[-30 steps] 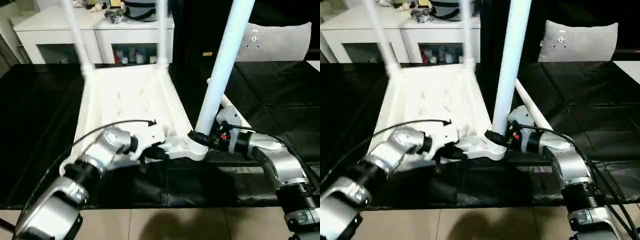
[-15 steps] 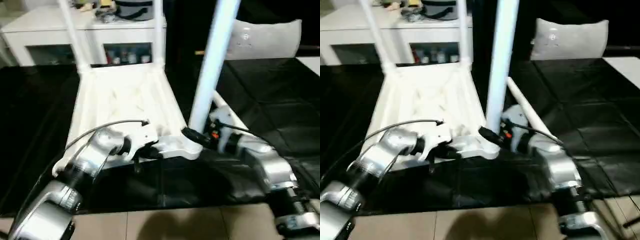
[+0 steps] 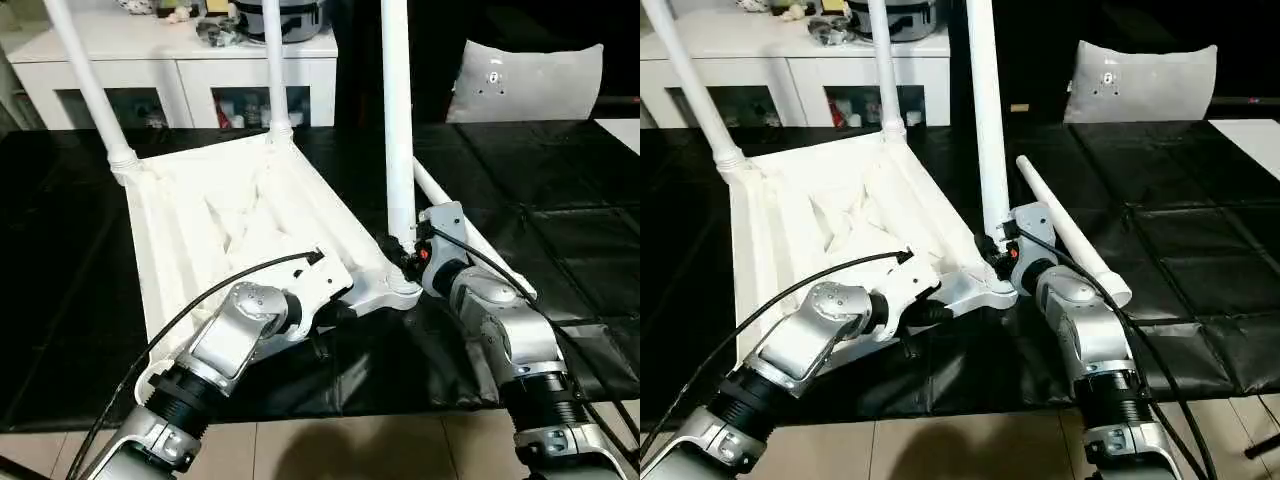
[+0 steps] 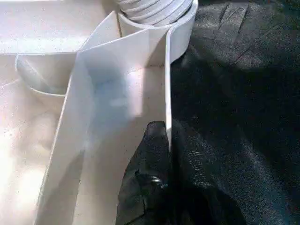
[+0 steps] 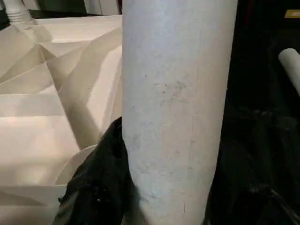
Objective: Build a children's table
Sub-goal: Insert table leg to table base
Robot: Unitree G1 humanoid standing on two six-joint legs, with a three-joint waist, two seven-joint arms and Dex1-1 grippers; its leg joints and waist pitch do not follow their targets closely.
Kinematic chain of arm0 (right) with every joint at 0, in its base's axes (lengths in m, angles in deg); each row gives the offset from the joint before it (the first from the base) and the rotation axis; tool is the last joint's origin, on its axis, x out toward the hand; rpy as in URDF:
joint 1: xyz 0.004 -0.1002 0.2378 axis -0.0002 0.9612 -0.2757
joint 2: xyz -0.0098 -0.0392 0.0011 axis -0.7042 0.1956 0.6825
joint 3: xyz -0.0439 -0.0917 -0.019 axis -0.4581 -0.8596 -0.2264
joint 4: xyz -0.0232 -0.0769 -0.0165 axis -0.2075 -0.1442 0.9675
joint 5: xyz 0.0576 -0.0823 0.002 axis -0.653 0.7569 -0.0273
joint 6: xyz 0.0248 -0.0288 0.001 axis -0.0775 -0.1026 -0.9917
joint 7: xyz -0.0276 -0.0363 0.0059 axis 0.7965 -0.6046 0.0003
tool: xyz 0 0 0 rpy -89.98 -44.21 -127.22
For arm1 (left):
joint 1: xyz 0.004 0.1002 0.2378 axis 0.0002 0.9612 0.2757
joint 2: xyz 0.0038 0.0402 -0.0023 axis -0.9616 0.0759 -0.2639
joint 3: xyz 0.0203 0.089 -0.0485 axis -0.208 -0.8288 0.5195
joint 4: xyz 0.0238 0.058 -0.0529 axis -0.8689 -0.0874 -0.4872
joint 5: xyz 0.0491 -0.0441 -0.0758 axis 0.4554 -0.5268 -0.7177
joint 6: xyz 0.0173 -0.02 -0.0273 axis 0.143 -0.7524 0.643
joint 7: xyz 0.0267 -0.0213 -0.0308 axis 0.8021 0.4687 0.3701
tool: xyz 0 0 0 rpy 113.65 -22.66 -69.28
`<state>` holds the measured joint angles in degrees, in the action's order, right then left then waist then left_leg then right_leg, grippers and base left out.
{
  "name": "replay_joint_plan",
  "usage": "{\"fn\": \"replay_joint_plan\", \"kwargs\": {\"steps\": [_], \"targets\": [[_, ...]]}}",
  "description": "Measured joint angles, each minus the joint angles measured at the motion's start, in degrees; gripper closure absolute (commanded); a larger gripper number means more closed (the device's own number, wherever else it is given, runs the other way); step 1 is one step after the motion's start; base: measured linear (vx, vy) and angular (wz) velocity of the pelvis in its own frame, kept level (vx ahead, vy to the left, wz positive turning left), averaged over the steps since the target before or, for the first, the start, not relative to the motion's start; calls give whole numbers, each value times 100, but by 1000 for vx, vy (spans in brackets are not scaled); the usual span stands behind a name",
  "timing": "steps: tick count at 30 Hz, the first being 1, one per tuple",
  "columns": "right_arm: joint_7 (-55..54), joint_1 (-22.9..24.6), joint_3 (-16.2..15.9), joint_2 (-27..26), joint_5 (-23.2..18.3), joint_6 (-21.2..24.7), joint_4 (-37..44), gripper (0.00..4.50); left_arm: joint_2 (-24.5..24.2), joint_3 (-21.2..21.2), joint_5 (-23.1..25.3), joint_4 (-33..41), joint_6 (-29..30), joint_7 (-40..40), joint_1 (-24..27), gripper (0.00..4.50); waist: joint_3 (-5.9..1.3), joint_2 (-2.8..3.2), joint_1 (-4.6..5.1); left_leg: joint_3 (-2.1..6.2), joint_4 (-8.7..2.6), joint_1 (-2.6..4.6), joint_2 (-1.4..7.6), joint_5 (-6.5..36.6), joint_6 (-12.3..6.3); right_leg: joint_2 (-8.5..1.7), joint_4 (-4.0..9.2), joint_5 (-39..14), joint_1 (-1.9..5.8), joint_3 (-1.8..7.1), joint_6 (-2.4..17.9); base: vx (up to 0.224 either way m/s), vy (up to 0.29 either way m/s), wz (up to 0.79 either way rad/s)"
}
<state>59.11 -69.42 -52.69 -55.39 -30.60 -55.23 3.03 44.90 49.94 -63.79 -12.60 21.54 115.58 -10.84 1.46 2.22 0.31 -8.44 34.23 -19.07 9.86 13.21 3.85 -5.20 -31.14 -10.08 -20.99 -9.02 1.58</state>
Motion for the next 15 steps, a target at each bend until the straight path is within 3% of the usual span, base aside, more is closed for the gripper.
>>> {"fn": "replay_joint_plan", "kwargs": {"steps": [6,13,15], "targets": [[73,81,264,-96,-264,-661,-135,262,-178,-41,44,-119,-506,-6,-82,450,64,-32,15,-2,-19,-25,-1,5,-10,0,-3,3,-32,3,-1,0,0,0],[294,115,833,-57,-721,-1146,-39,262,-452,16,90,-849,-1446,-22,-539,450,71,-23,-95,-32,-22,-168,5,-33,-57,0,-115,98,-218,39,38,0,0,0],[323,146,1017,41,-772,-1172,82,262,-540,127,105,-1031,-1607,-36,-634,450,75,-15,-76,-38,-15,-197,7,-34,-59,-1,-168,73,-271,44,60,0,0,0]]}}
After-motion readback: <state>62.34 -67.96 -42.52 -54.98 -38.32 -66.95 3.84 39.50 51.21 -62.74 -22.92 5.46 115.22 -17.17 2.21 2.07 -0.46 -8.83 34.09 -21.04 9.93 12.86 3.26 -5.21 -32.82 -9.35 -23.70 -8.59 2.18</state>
